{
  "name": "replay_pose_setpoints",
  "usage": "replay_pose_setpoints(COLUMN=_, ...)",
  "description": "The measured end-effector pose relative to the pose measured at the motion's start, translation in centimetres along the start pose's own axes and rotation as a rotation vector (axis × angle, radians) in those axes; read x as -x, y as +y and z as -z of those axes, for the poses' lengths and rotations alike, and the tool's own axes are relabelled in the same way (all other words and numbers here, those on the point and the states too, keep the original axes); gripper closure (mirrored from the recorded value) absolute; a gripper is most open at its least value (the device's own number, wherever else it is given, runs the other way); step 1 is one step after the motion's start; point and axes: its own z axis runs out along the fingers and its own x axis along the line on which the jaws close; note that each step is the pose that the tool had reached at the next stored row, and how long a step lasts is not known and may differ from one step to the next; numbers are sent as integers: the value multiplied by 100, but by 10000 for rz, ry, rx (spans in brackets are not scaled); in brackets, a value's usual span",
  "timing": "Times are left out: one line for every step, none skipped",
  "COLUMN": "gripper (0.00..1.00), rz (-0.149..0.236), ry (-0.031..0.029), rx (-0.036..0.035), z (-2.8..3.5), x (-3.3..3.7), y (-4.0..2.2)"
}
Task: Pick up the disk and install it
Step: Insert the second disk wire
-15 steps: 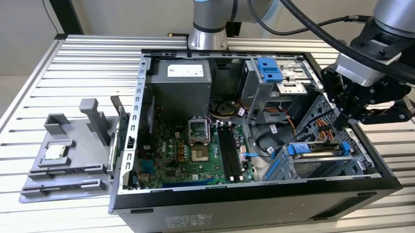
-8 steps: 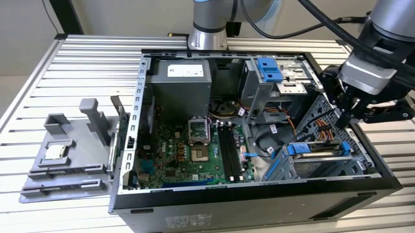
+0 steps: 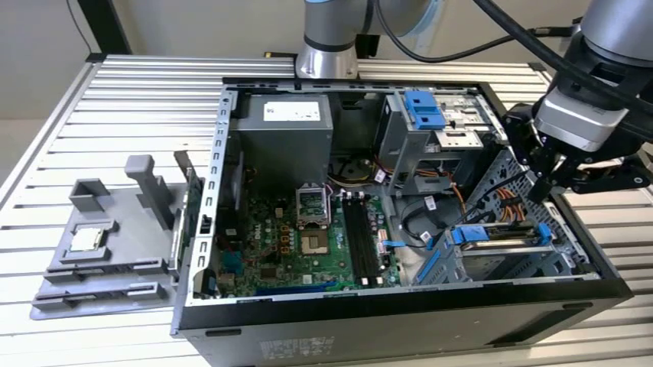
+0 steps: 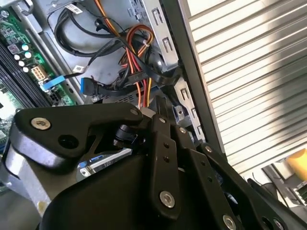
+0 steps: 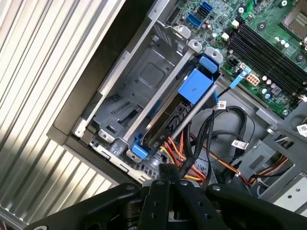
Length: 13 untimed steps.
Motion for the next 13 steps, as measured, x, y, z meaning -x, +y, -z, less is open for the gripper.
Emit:
replay_pose_setpoints(gripper=100, rz=0, ry=0, rx=0, z=0, x=1, y=0)
replay_pose_setpoints(gripper=100, rz=0, ry=0, rx=0, z=0, x=1, y=1)
replay_pose_setpoints(gripper=100, rz=0, ry=0, rx=0, z=0, x=1, y=2)
replay_pose_setpoints(gripper=100, rz=0, ry=0, rx=0, z=0, x=1, y=2)
replay_pose_setpoints(gripper=0, rz=-1, ry=0, rx=0, z=0, x=2, y=2)
replay_pose_setpoints(gripper=0, rz=-1, ry=0, rx=0, z=0, x=2, y=2)
replay_pose_setpoints(gripper=0, rz=0, ry=0, rx=0, z=0, x=2, y=2)
replay_pose_setpoints(gripper=0, rz=8, ry=4, rx=-9, z=-1, x=2, y=2)
replay_pose_setpoints(gripper=0, rz=43, ry=23, rx=-45, z=-7, x=4, y=3)
replay_pose_setpoints(gripper=0, rz=109, ry=38, rx=-78, z=-12, x=5, y=3)
replay_pose_setpoints(gripper=0, rz=211, ry=54, rx=-120, z=-21, x=7, y=3)
replay_pose_setpoints(gripper=0, rz=325, ry=67, rx=-170, z=-31, x=9, y=3)
replay_pose_setpoints(gripper=0, rz=429, ry=79, rx=-215, z=-39, x=11, y=4)
